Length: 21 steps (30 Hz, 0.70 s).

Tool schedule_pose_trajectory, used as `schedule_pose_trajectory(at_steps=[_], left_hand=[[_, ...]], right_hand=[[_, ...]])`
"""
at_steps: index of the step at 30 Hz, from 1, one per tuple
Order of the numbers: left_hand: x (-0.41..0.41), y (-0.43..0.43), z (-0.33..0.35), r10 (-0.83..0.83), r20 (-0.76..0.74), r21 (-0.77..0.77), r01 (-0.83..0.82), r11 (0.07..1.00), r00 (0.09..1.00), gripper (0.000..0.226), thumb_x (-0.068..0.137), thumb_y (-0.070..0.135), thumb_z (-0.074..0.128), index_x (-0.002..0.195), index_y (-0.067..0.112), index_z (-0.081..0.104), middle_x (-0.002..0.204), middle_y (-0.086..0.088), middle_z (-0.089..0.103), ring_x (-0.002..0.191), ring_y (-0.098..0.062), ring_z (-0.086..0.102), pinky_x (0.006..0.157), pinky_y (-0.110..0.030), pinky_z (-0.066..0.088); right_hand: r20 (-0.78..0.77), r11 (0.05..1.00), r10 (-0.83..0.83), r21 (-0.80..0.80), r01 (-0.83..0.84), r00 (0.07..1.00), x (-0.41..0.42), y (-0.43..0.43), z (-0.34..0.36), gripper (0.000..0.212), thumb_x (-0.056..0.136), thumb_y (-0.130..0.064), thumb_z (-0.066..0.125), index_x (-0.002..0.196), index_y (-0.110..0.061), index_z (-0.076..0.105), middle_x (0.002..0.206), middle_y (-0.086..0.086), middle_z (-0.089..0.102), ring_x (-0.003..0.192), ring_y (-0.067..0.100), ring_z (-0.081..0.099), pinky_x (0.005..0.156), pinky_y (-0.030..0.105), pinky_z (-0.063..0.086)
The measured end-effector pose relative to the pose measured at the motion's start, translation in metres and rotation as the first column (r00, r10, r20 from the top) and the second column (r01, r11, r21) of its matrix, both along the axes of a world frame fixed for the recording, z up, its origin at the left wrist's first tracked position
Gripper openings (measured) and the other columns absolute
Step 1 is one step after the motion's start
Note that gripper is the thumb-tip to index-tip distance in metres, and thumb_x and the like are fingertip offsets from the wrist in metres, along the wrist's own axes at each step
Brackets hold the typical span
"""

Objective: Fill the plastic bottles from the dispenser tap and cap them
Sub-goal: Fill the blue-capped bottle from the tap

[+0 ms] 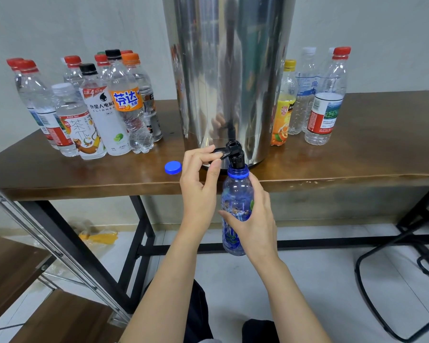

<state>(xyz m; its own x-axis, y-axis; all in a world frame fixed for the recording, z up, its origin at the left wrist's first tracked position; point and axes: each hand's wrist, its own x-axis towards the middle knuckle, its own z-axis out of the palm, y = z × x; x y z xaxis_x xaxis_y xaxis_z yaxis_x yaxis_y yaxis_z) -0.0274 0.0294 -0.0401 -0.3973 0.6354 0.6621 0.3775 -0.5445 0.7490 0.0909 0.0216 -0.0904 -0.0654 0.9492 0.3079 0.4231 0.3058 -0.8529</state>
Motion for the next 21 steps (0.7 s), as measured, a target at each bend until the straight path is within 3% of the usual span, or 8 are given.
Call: schedule_pose_trajectory(at_steps=[8, 17, 21], left_hand=[[-0.0003, -0.0007, 0.0013, -0.006, -0.001, 0.008, 0.006, 1.000, 1.000, 0.015, 0.097, 0.001, 0.057, 0.094, 0.014, 0.065, 0.111, -0.001, 0.059, 0.112, 0.001, 0.055, 0.099, -0.015, 0.039], [-0.0007, -0.0007, 0.0012, -0.012, -0.004, 0.003, 0.012, 1.000, 1.000, 0.014, 0.097, 0.001, 0.057, 0.095, 0.012, 0.065, 0.111, 0.002, 0.058, 0.113, 0.000, 0.055, 0.098, -0.015, 0.039], [-0.0007, -0.0016, 0.0022, -0.019, -0.004, 0.002, 0.019, 1.000, 1.000, 0.014, 0.097, 0.001, 0.057, 0.095, 0.012, 0.066, 0.111, 0.000, 0.058, 0.112, 0.000, 0.055, 0.094, -0.011, 0.038]], right_hand=[[0.000, 1.000, -0.005, -0.007, 0.005, 1.000, 0.0001, 0.0004, 0.0000, 0.100, 0.073, -0.032, 0.085, 0.149, -0.045, 0.021, 0.141, -0.014, 0.039, 0.108, -0.003, 0.042, 0.087, 0.032, 0.048], [-0.017, 1.000, 0.000, -0.007, 0.000, 1.000, 0.0004, 0.0003, -0.0012, 0.100, 0.074, -0.029, 0.085, 0.149, -0.044, 0.022, 0.141, -0.013, 0.040, 0.120, 0.011, 0.052, 0.092, 0.039, 0.051], [-0.017, 1.000, -0.001, -0.008, 0.001, 1.000, 0.0002, 0.0013, -0.0030, 0.099, 0.074, -0.029, 0.085, 0.150, -0.044, 0.022, 0.141, -0.012, 0.040, 0.119, 0.010, 0.052, 0.090, 0.035, 0.050]])
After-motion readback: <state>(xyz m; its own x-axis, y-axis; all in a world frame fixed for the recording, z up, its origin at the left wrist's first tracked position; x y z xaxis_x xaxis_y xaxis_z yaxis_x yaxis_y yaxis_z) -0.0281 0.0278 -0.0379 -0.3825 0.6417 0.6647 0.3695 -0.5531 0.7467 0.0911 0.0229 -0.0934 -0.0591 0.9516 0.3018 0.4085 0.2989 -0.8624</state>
